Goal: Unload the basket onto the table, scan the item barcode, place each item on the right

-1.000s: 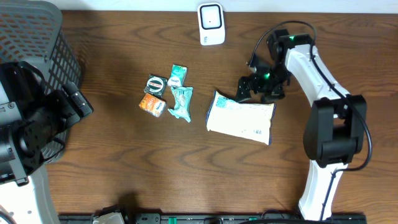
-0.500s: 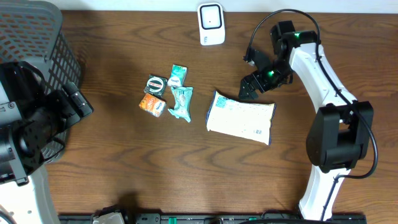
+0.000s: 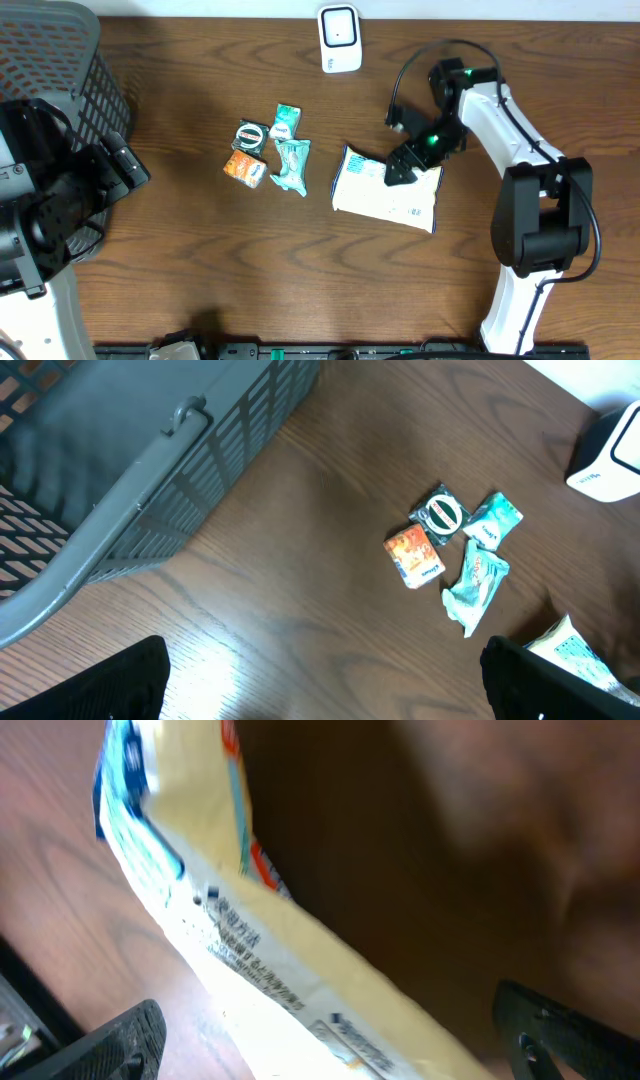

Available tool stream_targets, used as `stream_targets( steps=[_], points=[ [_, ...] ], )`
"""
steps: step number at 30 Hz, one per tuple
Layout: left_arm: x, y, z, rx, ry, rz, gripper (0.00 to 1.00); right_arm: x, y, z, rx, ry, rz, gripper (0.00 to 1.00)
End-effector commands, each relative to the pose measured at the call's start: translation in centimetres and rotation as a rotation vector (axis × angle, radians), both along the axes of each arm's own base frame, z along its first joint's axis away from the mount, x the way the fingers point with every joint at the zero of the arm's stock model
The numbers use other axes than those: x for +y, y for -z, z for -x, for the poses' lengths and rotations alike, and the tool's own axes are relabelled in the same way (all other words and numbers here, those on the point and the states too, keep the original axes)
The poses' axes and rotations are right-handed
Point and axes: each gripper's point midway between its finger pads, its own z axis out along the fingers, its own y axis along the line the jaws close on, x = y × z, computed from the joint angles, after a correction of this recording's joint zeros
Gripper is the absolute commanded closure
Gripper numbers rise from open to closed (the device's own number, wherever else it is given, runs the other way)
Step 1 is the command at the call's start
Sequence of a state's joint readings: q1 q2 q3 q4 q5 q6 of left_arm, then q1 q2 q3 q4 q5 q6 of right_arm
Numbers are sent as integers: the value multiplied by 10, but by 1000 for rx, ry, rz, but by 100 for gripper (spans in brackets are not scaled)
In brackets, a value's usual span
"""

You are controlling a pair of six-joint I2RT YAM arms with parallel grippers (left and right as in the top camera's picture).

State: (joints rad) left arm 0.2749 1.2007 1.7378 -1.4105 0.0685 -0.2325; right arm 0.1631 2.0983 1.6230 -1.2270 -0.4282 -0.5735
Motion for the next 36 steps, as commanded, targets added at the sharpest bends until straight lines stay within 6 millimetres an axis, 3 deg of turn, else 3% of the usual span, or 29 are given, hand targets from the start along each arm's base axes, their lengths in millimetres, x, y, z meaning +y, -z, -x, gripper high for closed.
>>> stream_targets(
  steps=[1,8,13,17,22,27,33,35,36],
  points=[
    [3,3,1,13,-12,-3,2,8,6,7,14,-42,-36,1],
    [3,3,1,13,-12,-3,2,9,-14,-9,10,77,-19,1],
    [3,3,1,13,-12,-3,2,10,-37,-18,-27,45,-26,1],
    [3,3,1,13,-12,-3,3,10,-40,-18,-58,-26,-38,1],
    [3,3,1,13,-12,-3,3,10,-24,-2,-26,-113,-45,1],
    [3,3,1,13,-12,-3,2,12,6,25,34,-174,-46,1],
    [3,3,1,13,-12,-3,2,19,40,42,46,-179,-39,9],
    [3,3,1,13,-12,-3,2,21,50,45,52,-150,-31,26],
    [3,3,1,13,-12,-3,3,22,52,46,59,-129,-26,40]
  ],
)
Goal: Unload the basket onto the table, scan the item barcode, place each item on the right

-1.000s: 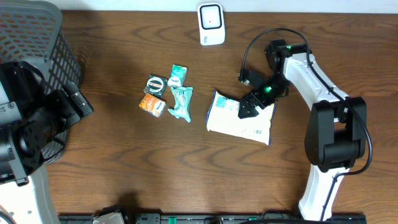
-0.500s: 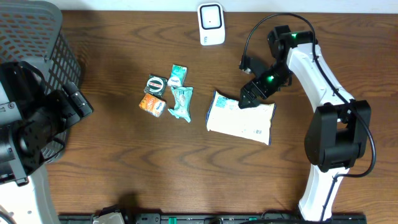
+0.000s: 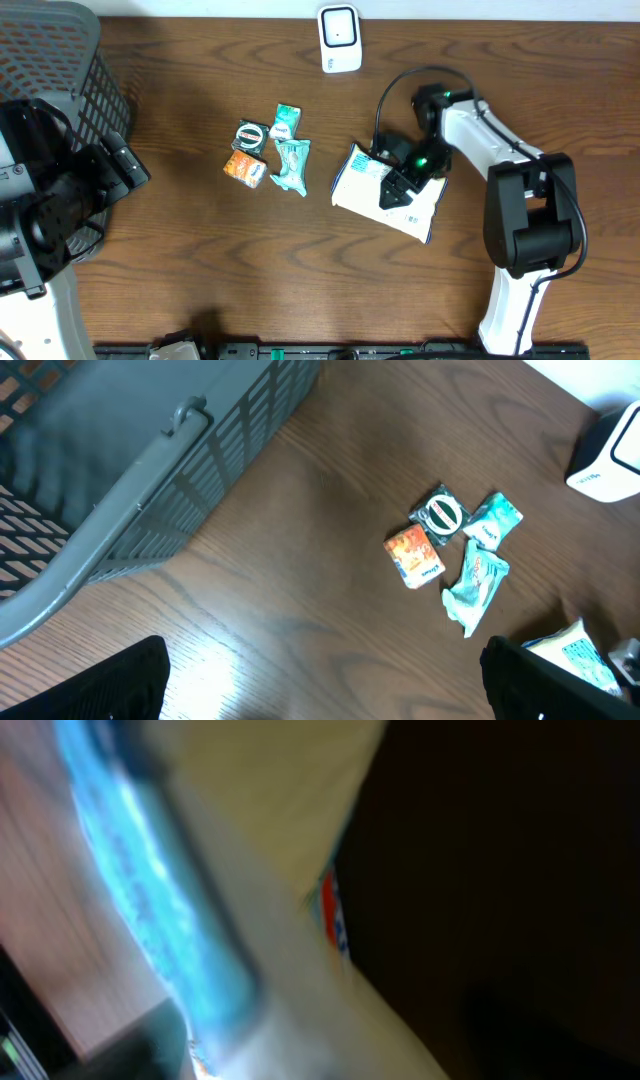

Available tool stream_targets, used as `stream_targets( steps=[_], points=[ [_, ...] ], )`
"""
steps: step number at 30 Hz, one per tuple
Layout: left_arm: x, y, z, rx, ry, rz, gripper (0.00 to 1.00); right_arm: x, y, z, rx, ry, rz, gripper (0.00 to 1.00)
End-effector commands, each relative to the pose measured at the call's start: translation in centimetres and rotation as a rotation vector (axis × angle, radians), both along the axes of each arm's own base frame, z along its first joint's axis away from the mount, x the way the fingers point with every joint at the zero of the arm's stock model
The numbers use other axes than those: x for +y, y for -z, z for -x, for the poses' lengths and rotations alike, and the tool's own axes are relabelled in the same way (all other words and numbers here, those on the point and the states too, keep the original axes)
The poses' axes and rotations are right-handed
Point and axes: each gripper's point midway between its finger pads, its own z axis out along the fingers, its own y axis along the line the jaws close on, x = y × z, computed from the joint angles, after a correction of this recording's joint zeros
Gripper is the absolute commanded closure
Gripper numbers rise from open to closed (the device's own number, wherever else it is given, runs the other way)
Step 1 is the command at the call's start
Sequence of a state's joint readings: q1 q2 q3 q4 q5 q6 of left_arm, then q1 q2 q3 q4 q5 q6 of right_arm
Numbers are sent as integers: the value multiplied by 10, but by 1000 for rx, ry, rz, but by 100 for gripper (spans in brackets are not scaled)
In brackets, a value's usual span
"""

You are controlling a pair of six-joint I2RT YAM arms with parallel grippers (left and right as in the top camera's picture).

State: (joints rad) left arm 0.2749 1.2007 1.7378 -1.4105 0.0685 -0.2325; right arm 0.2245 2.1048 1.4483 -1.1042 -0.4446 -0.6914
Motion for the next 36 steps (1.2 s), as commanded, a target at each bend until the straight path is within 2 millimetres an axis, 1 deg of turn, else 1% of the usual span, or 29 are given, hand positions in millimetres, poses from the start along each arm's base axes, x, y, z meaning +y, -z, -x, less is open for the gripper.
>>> stream_targets(
  steps=[1,3,4,6,8,11,14,16,20,23,27,28,31,36],
  points=[
    [3,3,1,13,-12,-3,2,5,13,10,51,66,17,52],
    [3,3,1,13,-12,-3,2,7,13,9,75,135,34,79],
    [3,3,1,13,-12,-3,2,12,11,6,93,191,25,99],
    [3,3,1,13,-12,-3,2,22,4,3,129,257,-17,99],
    [3,3,1,13,-12,-3,2,36,-9,-1,166,304,-102,99],
    [3,3,1,13,-12,-3,2,57,-39,-16,203,358,-269,99],
    [3,3,1,13,-12,-3,2,72,-82,-41,211,400,-455,99],
    [3,3,1,13,-12,-3,2,76,-108,-60,188,415,-553,99],
    [3,3,1,13,-12,-3,2,77,-144,-101,123,493,-619,99],
    [3,3,1,13,-12,-3,3,82,-162,-121,77,522,-657,99],
    [3,3,1,13,-12,-3,2,95,-186,-142,-24,504,-728,99],
    [3,3,1,13,-12,-3,2,101,-193,-149,-59,500,-750,99],
    [3,3,1,13,-12,-3,2,112,-204,-157,-77,513,-786,99],
    [3,3,1,13,-12,-3,2,114,-211,-162,-52,554,-804,99]
  ],
)
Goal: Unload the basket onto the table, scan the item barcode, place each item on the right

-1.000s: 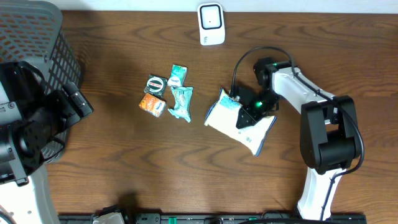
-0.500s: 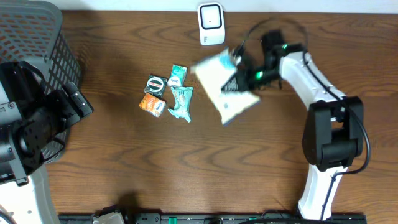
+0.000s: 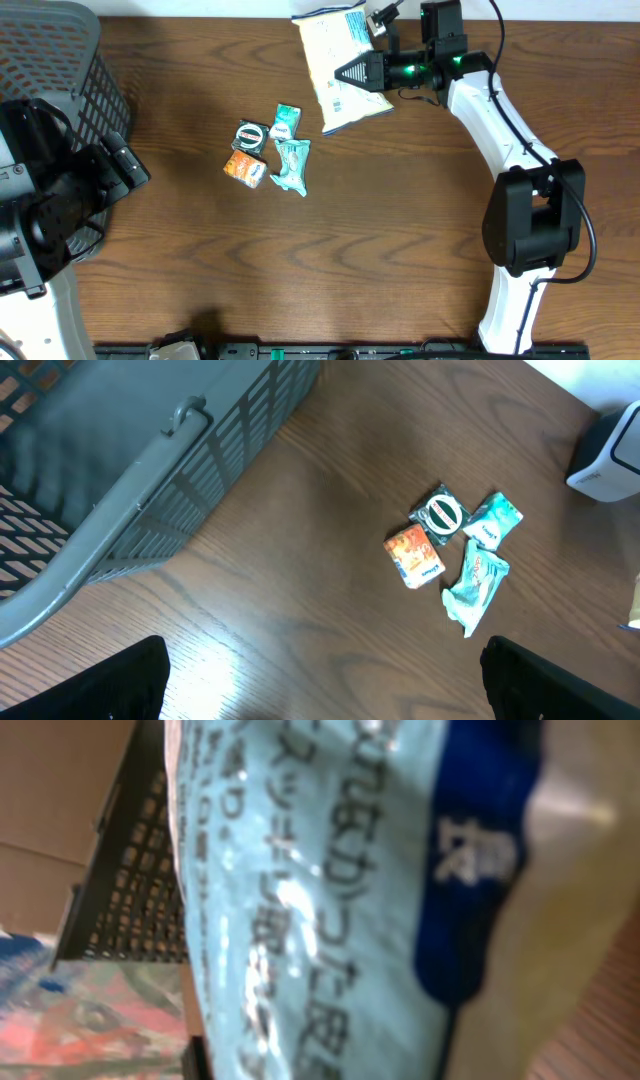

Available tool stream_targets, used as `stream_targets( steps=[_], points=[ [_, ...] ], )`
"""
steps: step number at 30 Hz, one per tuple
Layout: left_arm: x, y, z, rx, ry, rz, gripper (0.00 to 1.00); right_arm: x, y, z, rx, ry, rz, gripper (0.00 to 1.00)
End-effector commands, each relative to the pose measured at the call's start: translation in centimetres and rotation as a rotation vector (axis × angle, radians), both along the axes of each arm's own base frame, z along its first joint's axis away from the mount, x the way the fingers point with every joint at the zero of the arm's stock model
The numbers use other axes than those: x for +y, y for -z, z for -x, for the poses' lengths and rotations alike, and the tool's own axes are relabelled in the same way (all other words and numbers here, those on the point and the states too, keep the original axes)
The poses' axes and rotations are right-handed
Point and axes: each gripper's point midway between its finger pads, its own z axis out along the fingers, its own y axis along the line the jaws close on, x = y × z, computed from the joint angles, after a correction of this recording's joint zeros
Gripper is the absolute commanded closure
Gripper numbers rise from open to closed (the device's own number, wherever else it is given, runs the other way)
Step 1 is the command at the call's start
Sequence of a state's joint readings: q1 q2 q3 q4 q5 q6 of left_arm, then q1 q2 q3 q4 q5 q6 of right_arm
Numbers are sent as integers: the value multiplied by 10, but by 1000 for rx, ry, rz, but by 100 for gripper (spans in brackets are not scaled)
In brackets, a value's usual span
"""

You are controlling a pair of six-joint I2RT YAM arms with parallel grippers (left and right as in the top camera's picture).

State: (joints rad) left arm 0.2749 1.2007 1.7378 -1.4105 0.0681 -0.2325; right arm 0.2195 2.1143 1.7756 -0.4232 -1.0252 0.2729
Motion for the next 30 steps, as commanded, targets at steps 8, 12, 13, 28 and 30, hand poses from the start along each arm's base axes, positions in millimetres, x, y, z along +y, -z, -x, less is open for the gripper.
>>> stream_targets(
  steps=[8,12,13,28,30],
  points=[
    [3,3,1,13,-12,-3,3,-8,-34,2,68,86,-9,99],
    [3,3,1,13,-12,-3,2,-20,-48,10,37,151,74,99],
    [3,3,1,13,-12,-3,2,-24,-52,13,35,173,96,99],
    [3,3,1,13,-12,-3,2,-29,-59,24,30,204,134,99],
    [3,3,1,13,-12,-3,2,-27,-62,24,20,195,122,99]
  ],
)
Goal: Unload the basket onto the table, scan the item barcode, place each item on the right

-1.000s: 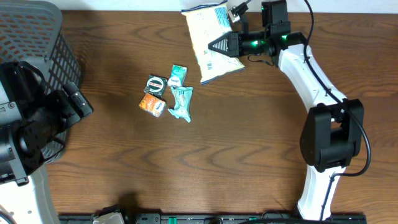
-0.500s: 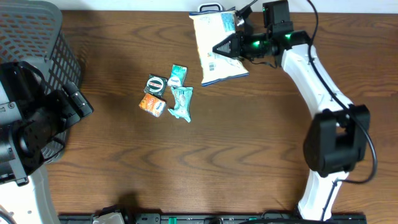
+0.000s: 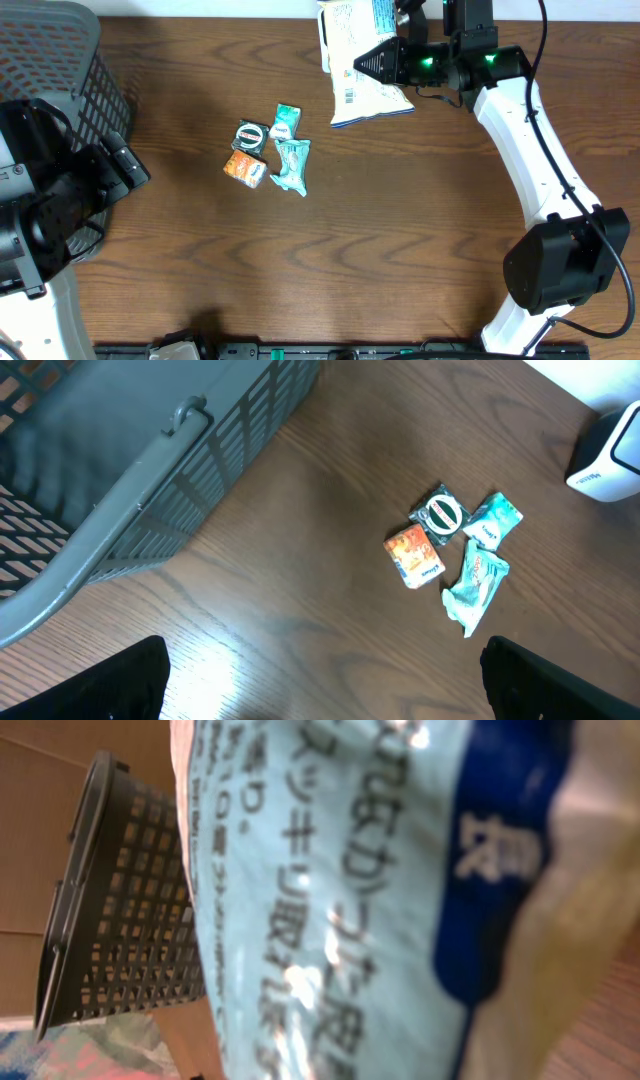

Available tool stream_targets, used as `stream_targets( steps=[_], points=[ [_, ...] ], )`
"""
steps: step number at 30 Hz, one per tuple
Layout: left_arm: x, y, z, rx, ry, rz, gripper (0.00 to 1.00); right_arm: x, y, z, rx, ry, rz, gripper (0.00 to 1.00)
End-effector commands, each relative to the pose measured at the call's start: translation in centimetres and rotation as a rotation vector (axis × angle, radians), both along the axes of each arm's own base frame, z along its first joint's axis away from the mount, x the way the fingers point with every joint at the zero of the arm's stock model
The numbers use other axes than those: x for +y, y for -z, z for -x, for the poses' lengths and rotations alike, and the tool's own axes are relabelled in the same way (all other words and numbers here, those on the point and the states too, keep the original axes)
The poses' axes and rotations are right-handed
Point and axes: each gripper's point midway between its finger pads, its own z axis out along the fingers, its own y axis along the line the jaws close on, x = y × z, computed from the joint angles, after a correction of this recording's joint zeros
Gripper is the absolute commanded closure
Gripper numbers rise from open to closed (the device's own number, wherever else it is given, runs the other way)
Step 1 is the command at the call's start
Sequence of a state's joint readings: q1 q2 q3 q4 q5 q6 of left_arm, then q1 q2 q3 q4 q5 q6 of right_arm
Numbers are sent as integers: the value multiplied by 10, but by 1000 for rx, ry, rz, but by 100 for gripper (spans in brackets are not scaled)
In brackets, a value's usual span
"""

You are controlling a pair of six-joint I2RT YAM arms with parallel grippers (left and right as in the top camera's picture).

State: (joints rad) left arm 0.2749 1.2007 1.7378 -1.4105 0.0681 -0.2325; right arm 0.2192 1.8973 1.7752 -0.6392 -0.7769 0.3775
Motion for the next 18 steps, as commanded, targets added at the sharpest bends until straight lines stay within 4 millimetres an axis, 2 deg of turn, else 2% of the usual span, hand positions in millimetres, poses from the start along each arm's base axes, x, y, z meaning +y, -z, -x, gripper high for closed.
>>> stream_targets(
  steps=[1,14,18],
  points=[
    [3,3,1,13,-12,-3,2,6,-7,2,-36,-35,-17,99],
    [3,3,1,13,-12,-3,2,12,-13,3,-115,-89,-13,99],
    [3,3,1,13,-12,-3,2,4,4,-4,-91,-9,87,99]
  ],
)
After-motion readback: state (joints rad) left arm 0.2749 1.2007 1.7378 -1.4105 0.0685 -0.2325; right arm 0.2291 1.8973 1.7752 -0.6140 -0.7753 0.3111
